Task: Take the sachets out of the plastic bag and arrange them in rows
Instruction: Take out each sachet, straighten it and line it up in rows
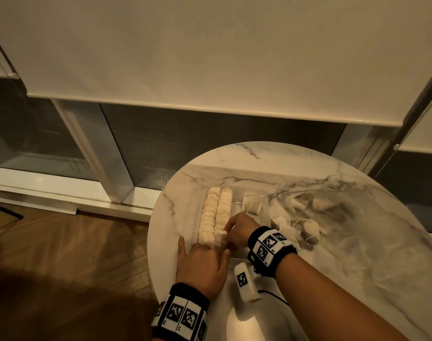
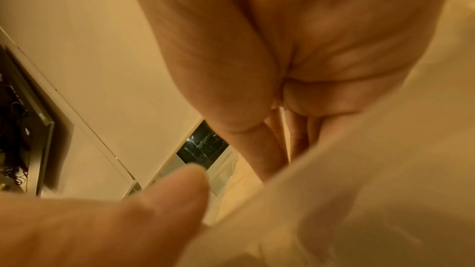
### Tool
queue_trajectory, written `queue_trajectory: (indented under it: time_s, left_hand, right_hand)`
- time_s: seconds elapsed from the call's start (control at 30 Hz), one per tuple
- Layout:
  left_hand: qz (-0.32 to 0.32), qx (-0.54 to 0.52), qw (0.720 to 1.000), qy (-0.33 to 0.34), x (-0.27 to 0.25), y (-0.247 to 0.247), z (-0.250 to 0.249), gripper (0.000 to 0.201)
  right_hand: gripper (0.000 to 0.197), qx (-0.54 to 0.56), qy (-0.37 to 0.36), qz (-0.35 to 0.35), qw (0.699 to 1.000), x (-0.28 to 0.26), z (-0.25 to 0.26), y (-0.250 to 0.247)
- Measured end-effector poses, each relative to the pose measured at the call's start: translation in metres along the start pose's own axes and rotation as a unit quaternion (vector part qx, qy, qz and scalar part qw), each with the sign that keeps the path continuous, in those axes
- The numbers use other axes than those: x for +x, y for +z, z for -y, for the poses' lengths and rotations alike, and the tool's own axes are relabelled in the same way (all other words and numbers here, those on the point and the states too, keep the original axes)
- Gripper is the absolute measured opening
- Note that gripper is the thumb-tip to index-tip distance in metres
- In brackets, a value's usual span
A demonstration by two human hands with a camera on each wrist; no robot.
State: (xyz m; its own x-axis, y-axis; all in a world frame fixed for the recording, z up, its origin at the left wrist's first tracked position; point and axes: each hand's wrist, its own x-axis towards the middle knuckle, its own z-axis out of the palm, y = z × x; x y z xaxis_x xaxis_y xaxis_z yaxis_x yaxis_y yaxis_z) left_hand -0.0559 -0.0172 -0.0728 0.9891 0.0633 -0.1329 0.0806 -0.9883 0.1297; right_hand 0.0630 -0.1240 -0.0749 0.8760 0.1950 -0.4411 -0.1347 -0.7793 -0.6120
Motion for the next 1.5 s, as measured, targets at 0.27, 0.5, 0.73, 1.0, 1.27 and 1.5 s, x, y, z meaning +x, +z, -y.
queue_trajectory:
  time_s: [0.27,0.5,0.73,1.0,1.27,1.5]
  left_hand:
    - [0.012,-0.021,1.000,-0.017,0.002,0.007,-0.002,0.060]
    - [0.013,-0.021,0.999,-0.025,0.001,0.005,-0.006,0.056]
    - [0.044,-0.041,0.998,-0.036,0.000,0.000,-0.008,0.052]
    - [-0.047,-0.035,0.998,0.013,-0.004,-0.009,-0.039,0.041]
    - [-0.054,-0.050,0.991,0.115,-0.004,0.000,-0.073,0.039]
    - [0.002,0.001,0.994,0.109,-0.006,0.006,-0.074,0.041]
  right_hand:
    - [0.013,0.038,-0.013,-0.012,0.999,-0.005,-0.008,-0.007]
    - [0.006,0.211,-0.031,-0.053,0.976,-0.033,-0.019,-0.037]
    - [0.005,0.373,-0.092,-0.119,0.915,-0.079,-0.055,-0.086]
    - [0.007,0.321,-0.008,-0.252,0.913,-0.080,-0.145,-0.115]
    - [0.022,-0.017,-0.021,-0.164,0.986,-0.079,-0.161,-0.087]
    - [0.033,-0.039,-0.050,-0.177,0.982,-0.063,-0.140,-0.064]
